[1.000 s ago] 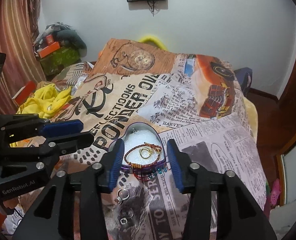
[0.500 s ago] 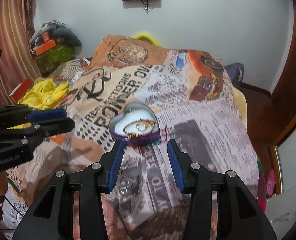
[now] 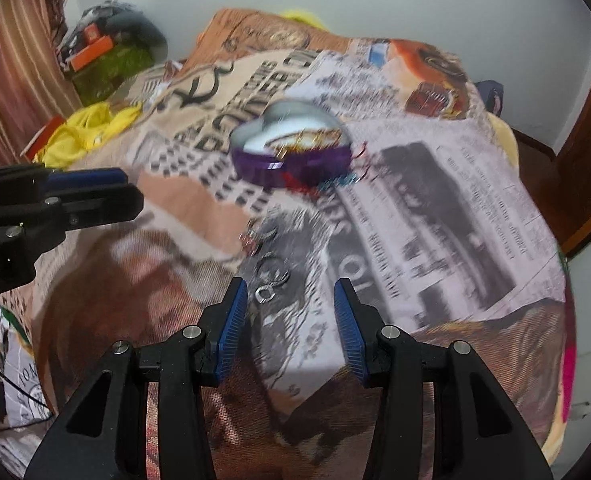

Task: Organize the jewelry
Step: 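Move back to the rings and grasp a silver ring with the right gripper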

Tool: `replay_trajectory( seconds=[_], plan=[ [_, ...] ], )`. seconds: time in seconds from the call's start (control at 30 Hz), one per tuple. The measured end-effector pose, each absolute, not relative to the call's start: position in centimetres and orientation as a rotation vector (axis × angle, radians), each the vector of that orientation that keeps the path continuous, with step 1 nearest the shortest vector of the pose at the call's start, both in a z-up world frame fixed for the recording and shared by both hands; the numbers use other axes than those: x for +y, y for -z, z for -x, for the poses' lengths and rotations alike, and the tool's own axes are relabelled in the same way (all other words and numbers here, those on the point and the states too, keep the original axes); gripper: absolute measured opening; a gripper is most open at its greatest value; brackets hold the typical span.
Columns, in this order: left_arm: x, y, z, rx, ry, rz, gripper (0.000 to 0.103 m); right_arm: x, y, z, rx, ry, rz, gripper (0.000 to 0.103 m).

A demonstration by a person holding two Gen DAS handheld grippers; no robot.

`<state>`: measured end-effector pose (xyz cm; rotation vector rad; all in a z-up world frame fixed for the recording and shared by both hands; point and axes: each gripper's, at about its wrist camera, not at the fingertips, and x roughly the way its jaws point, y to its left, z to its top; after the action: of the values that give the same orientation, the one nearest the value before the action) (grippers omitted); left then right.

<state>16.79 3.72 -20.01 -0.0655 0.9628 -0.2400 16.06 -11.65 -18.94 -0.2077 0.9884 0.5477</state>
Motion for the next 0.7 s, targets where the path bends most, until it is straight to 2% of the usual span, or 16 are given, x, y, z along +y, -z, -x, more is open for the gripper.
replay_trajectory(
  seconds=[0.2,0.43,0.7],
  plan=[
    [3.7,21.3,-16.5,0.992,0.243,0.074,0.025,-10.9,19.8,-15.8,0.995,-0.567,0.23,0.04],
    [3.1,21.7,-16.7,1.0,0.261,0.069,0.025,-10.5,20.1,-15.7,0.993,-0.608,0.233,0.01],
    [1.8,22.5,-17.7,1.024,0.286,0.051,0.025,-11.2,19.8,-15.7,0.986,-0.617,0.188,0.009]
  ],
)
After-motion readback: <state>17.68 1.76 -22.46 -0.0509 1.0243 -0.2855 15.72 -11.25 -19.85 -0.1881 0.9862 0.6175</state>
